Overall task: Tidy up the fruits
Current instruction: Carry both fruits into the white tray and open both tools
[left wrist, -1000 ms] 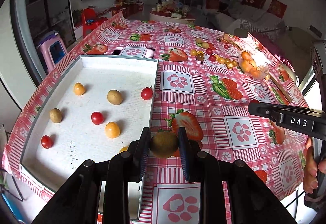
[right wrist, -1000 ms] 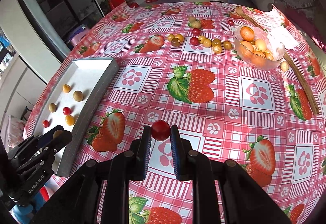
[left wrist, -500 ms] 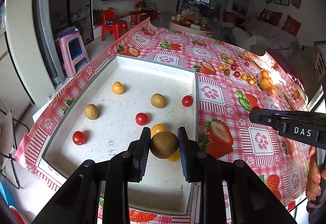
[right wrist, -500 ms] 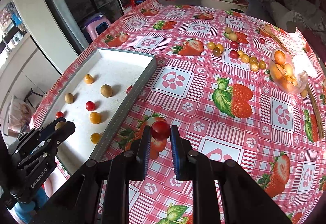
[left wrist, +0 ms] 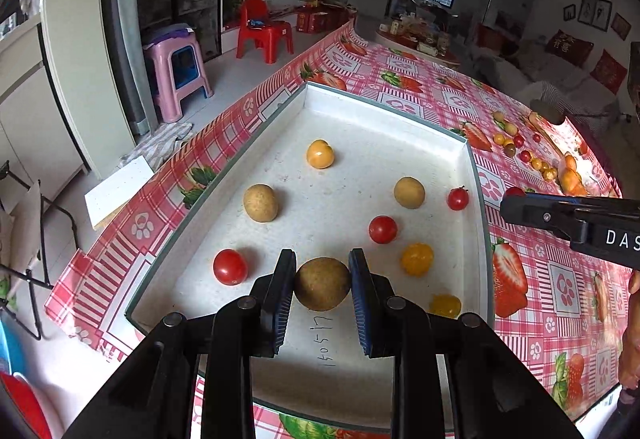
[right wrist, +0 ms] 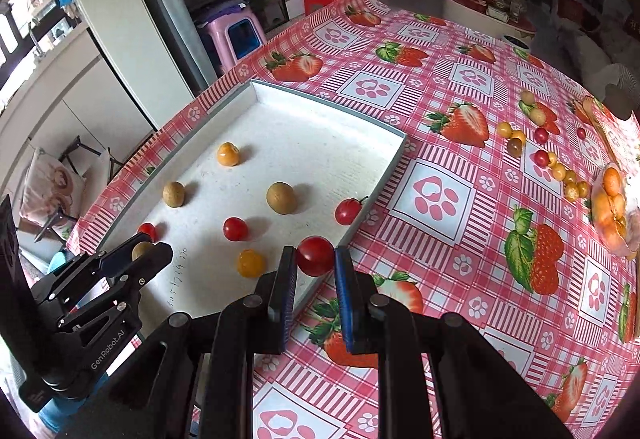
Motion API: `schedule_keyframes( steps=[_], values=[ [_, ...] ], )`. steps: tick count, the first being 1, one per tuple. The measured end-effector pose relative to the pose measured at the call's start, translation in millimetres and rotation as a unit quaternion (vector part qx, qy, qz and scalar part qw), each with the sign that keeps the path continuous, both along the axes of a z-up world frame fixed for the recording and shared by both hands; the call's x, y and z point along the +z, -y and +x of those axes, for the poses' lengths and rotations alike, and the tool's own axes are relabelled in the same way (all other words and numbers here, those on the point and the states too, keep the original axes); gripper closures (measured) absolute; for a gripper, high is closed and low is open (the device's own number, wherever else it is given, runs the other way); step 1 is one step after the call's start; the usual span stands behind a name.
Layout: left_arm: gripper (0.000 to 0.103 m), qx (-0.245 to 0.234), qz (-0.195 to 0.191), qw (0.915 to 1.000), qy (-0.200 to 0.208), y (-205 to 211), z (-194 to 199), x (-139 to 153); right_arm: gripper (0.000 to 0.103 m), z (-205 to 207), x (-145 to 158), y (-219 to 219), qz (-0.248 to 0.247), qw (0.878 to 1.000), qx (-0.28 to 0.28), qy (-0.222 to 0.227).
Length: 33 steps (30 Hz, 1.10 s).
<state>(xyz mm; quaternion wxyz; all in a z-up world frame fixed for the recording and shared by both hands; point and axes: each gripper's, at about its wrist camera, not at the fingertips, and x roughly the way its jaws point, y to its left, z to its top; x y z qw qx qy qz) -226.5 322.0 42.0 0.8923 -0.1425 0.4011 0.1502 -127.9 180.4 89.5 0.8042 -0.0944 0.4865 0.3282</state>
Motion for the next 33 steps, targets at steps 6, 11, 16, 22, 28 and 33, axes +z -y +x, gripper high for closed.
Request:
schedule_keyframes(
  steps=[6,11,16,22,28,33],
  values=[
    [0.074,-0.009,0.001,0.9998,-0.020,-3,12,-9,0.082,23,-7,-30,-0.010,1.000,0.007,-0.001],
    [0.074,-0.023,0.011,0.9990,-0.036,5,22,-14,0.082,55,-22,-45,-0.006,0.999,-0.006,-0.035],
    [0.074,-0.030,0.015,0.9982,-0.050,9,29,-19,0.082,73,-44,-57,-0.017,0.998,-0.015,-0.055],
    [0.074,-0.039,0.034,0.9966,-0.065,16,35,-21,0.082,79,-59,-65,-0.025,0.997,-0.008,-0.066],
    [0.074,-0.040,0.053,0.9947,-0.079,22,40,-21,0.080,79,-59,-68,-0.028,0.998,-0.001,-0.053],
    [0.024,-0.040,0.064,0.9949,-0.067,26,38,-14,0.045,81,-54,-60,-0.004,0.998,-0.003,-0.064]
  ],
)
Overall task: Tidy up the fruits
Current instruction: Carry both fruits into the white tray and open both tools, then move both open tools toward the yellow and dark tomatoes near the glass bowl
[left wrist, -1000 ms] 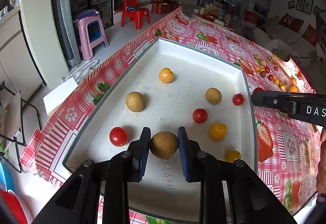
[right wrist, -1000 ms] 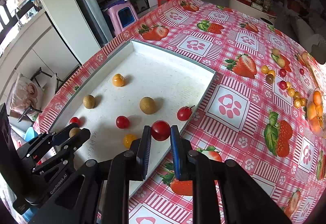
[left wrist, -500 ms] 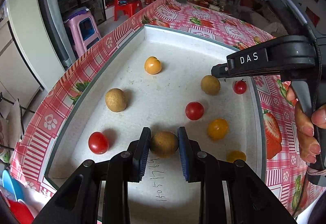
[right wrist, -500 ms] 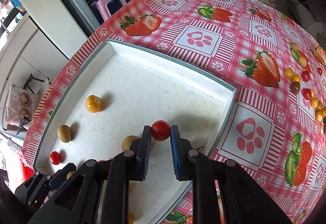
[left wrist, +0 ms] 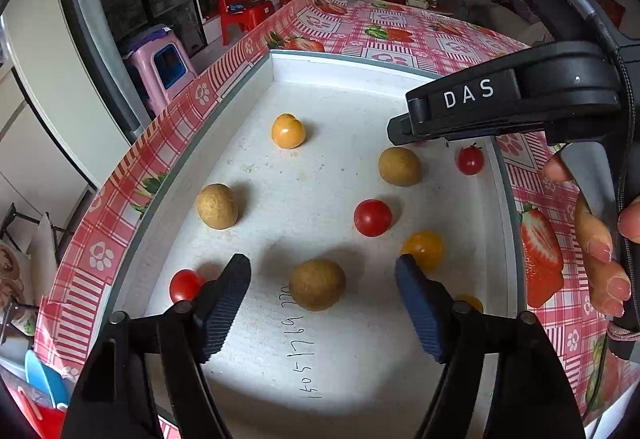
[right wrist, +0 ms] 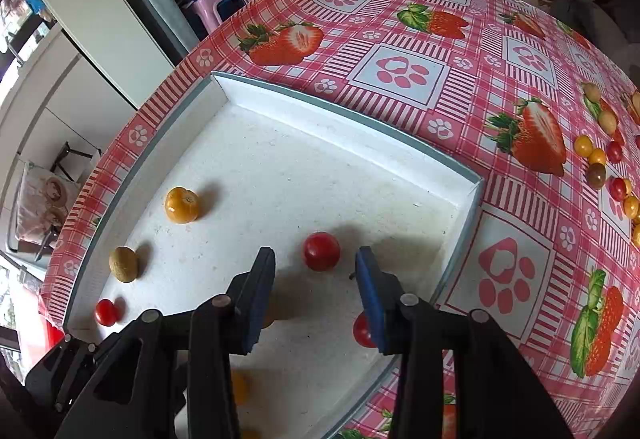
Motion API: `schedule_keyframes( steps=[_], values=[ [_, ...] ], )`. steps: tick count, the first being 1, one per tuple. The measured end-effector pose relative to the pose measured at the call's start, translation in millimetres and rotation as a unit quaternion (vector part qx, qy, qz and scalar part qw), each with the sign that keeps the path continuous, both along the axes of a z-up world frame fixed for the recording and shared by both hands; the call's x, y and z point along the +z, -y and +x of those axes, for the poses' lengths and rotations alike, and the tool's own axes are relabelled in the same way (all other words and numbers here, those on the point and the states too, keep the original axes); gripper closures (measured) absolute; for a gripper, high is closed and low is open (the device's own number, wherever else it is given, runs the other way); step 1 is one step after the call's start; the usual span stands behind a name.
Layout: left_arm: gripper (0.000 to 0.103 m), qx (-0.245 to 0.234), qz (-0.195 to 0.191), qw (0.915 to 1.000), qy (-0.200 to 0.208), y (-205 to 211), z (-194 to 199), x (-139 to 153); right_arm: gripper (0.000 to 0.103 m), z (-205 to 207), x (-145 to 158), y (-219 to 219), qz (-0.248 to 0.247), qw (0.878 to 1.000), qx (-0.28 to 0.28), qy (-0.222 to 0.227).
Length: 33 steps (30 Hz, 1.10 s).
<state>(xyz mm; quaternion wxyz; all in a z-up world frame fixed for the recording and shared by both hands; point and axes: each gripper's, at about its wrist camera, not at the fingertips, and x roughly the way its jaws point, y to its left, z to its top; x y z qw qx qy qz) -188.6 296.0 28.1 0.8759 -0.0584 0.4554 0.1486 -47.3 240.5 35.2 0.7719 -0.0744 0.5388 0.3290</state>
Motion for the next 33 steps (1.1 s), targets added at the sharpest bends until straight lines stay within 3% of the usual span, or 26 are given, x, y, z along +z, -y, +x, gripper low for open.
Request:
schedule_keyframes(
  steps=[2,10,17,23,26,33],
  values=[
    [0.024,-0.001,0.015,0.9999,0.004,3,-1,5,0.038,-3,8,6,0.014,1.000,-0.004,0.005],
    [0.024,-0.011,0.008,0.9997,0.021,11,-1,39,0.035,-9,45,55,0.059,0.997,-0.039,0.032],
    [0.024,-0.067,-0.013,0.9954,0.067,39,16,106,0.035,3,69,128,0.065,0.992,-0.097,0.052],
    [0.024,-0.119,-0.051,0.9856,0.108,69,66,163,0.035,28,91,200,0.078,0.983,-0.151,0.069],
    [0.024,-0.122,-0.042,0.9868,0.098,82,112,157,0.035,34,74,223,0.074,0.981,-0.170,0.055],
    [0.024,-0.140,0.021,0.9896,0.023,111,205,77,0.035,44,20,252,0.044,0.973,-0.221,0.054]
  ],
)
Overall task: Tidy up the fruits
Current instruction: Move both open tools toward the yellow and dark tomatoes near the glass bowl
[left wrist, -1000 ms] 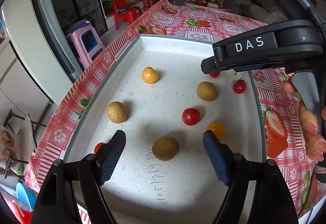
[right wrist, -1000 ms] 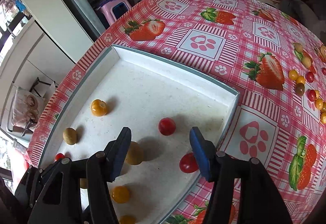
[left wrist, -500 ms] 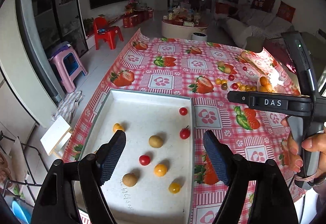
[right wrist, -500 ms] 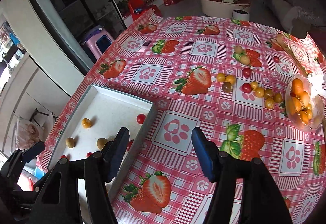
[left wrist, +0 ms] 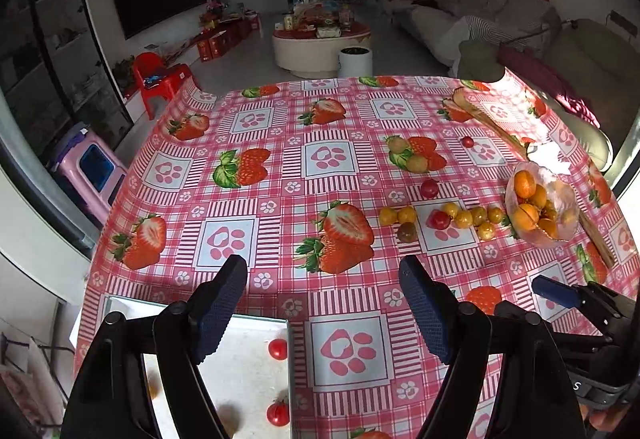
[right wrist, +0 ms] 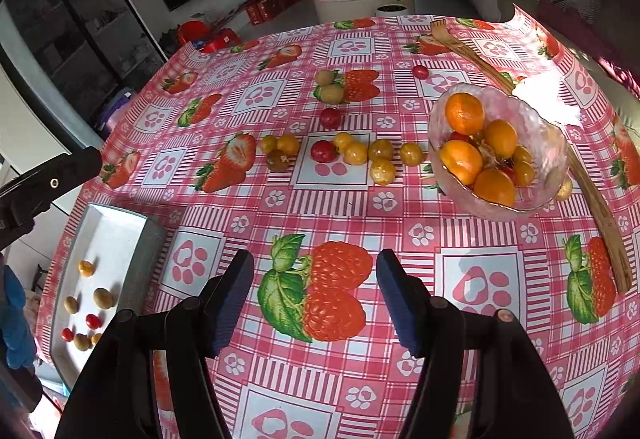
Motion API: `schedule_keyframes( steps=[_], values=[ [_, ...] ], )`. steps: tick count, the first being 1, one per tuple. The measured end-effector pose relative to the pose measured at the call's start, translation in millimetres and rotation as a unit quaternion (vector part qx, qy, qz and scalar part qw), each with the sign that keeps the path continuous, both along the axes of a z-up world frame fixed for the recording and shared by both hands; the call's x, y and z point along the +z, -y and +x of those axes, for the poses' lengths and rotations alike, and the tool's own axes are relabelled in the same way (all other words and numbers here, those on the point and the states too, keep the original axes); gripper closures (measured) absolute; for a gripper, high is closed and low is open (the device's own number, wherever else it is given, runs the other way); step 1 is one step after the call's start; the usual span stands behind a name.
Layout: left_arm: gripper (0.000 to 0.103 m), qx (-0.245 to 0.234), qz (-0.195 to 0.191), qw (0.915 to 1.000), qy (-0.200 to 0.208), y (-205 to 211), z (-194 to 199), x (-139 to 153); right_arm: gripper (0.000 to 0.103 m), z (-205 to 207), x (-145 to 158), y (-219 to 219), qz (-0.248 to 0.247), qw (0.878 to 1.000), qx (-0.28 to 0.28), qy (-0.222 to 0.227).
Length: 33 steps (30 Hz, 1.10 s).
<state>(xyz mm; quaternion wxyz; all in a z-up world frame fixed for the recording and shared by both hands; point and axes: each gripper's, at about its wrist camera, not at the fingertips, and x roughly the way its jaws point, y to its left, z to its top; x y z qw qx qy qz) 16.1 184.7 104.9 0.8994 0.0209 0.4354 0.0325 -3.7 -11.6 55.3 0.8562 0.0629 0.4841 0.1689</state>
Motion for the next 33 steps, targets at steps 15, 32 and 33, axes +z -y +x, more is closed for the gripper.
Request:
schedule_keyframes(
  steps=[15,32,33],
  values=[
    [0.039,-0.045,0.020,0.9967,-0.064,20,93,-70,0.040,49,-42,-7,-0.045,0.996,-0.075,0.024],
    [0.039,-0.059,-0.037,0.9963,-0.050,26,96,-76,0.081,72,-44,-5,-0.047,0.992,-0.108,0.037],
    [0.039,-0.055,-0.039,0.9966,-0.046,25,91,-75,0.081,72,-44,-3,-0.041,0.993,-0.106,0.036]
  ],
)
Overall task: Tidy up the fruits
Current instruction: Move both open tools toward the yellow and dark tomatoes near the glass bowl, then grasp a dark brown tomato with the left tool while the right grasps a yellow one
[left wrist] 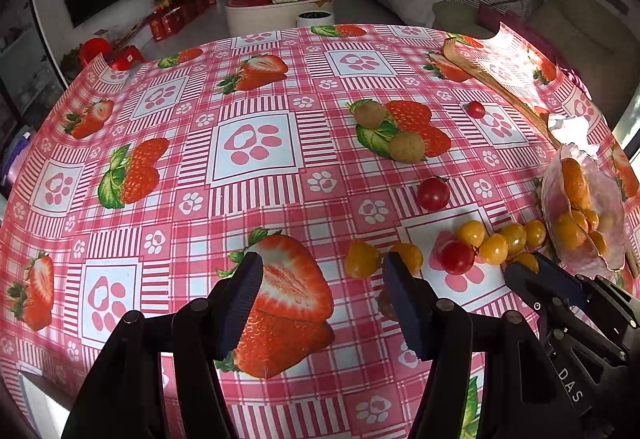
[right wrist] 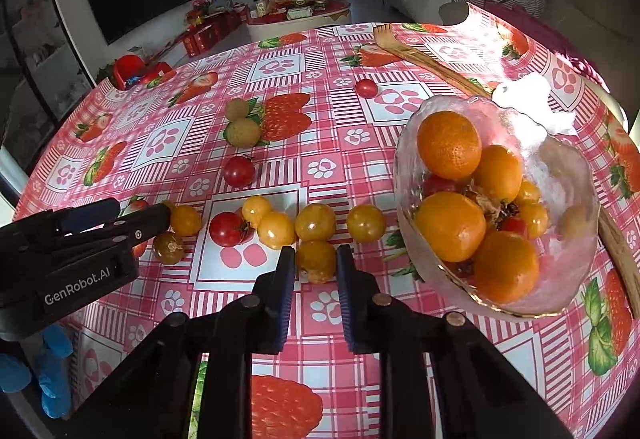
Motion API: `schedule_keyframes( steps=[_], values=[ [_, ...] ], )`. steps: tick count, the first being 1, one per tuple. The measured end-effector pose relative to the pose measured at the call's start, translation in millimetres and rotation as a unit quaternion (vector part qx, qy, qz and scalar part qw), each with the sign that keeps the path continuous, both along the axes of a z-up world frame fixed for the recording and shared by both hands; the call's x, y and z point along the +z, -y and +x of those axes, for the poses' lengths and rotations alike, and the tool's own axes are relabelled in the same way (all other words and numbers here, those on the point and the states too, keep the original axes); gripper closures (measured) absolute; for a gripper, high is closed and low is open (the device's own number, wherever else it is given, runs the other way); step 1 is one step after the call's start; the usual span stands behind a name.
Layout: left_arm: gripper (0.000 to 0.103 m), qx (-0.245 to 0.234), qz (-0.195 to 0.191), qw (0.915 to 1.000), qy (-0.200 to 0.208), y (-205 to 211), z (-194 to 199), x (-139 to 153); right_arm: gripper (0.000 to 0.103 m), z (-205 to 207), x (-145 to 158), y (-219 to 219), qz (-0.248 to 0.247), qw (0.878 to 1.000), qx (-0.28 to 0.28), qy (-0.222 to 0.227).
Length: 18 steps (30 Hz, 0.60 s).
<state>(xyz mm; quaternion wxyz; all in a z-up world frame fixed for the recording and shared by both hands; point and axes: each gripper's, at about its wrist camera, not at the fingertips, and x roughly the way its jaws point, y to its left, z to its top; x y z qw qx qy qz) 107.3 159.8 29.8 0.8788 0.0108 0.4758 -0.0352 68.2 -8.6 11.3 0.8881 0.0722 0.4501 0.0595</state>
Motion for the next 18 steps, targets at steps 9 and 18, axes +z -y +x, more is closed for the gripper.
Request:
schedule_keyframes(
  steps=[9,18],
  values=[
    [0.039,-0.032,0.008,0.9993,0.015,24,-27,5,0.081,-18,1,9,0.015,1.000,0.017,-0.003],
    [0.046,-0.010,0.020,0.9997,-0.009,38,-20,-15,0.081,-23,0,16,0.026,1.000,0.015,-0.006]
  ],
)
